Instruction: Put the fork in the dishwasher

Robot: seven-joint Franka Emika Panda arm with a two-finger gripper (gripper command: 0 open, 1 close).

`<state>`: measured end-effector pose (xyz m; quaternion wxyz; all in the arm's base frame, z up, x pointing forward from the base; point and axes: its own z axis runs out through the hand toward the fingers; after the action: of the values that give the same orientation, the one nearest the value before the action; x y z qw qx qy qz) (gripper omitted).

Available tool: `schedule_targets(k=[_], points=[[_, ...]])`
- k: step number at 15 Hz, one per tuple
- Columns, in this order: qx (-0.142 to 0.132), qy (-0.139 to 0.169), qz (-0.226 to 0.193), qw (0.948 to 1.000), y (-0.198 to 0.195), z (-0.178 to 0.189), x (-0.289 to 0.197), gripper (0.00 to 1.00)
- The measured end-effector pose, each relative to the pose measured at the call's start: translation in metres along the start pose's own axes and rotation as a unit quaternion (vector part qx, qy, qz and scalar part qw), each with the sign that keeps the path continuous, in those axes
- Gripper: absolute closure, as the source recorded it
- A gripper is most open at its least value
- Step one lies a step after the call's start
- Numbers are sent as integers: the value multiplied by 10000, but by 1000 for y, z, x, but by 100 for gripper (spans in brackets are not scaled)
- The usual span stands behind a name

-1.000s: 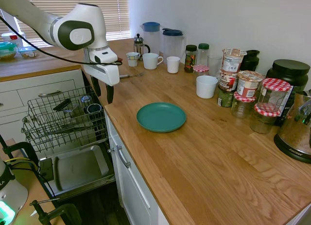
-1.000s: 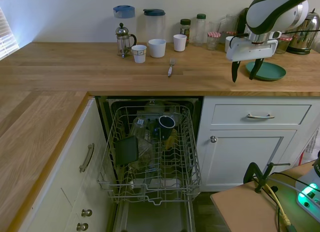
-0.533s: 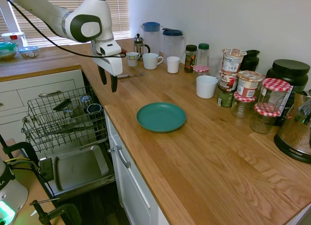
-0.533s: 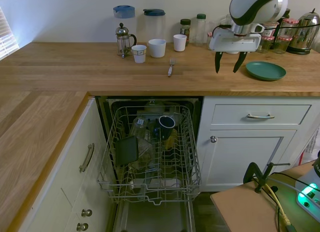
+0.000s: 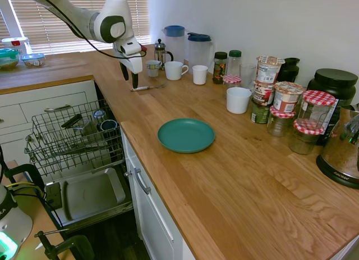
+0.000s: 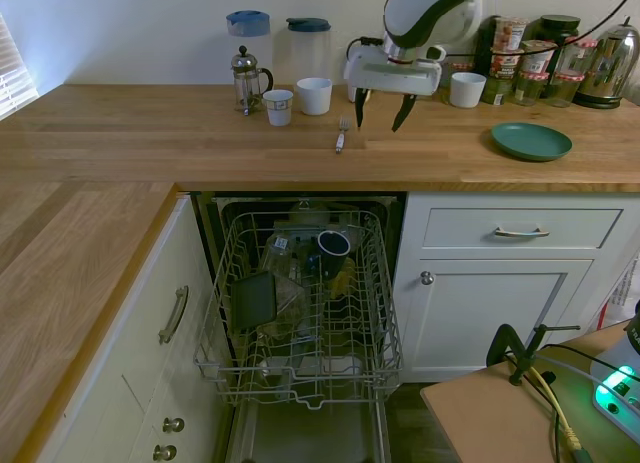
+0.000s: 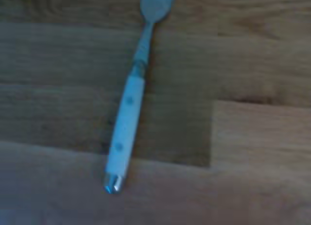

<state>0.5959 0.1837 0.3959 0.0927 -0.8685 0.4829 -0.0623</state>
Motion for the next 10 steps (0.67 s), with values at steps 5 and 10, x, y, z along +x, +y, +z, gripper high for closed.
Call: schedule_targets(k=[5, 10], points=[[91, 544, 770, 9955, -59, 32, -1, 0], [-2, 986, 1602, 9822, -91, 56, 0, 0]])
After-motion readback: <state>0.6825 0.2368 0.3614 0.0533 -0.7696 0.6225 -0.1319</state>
